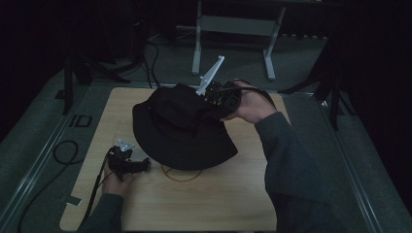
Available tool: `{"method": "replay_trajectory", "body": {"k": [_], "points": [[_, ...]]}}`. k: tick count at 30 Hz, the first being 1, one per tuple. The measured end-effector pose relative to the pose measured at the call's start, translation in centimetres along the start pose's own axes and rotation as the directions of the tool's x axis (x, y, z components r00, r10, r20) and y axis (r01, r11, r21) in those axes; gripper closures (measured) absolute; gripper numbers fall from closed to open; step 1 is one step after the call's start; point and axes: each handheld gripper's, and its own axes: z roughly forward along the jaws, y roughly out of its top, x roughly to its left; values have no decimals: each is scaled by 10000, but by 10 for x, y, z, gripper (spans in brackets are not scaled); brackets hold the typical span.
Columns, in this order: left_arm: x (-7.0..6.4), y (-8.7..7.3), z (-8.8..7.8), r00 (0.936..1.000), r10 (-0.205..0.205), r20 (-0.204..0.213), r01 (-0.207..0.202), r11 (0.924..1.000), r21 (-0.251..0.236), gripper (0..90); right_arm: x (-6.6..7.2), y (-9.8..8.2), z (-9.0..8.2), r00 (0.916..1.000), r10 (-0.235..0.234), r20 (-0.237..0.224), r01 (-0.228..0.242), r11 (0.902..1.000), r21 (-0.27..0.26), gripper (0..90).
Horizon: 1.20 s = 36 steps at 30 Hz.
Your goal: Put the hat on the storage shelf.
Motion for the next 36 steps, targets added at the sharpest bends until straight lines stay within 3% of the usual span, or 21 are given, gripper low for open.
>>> {"method": "replay_trajectory", "body": {"k": [5, 10, 19, 24, 32, 34, 36], "points": [[0, 0, 0, 10000, 0, 4, 0, 10000, -5, 18, -3, 3, 7, 9997, 224, -26, -223, 9997, 91, 781], [0, 0, 0, 10000, -9, 12, 9, 10000, -5, 18, -3, 6, 13, 9998, 158, -85, -157, 9998, 138, 736], [0, 0, 0, 10000, -3, 14, 3, 10000, -3, 18, -2, 6, 6, 9997, 229, 114, -225, 9990, -381, 681], [0, 0, 0, 10000, 3, 21, -2, 10000, -3, 18, -1, 5, 0, 9997, 230, -11, -230, 9962, -837, 611], [0, 0, 0, 10000, 7, 27, -7, 10000, 3, 18, 2, 5, -8, 9999, 120, 40, -113, 9889, -1484, 621], [0, 0, 0, 10000, 10, 26, -10, 10000, 3, 18, 3, 5, -10, 9999, 109, 67, -97, 9854, -1701, 689], [0, 0, 0, 10000, 4, 11, -4, 10000, -21, 18, 3, 6, -5, 10000, 70, 69, -60, 9899, -1414, 725]]}}
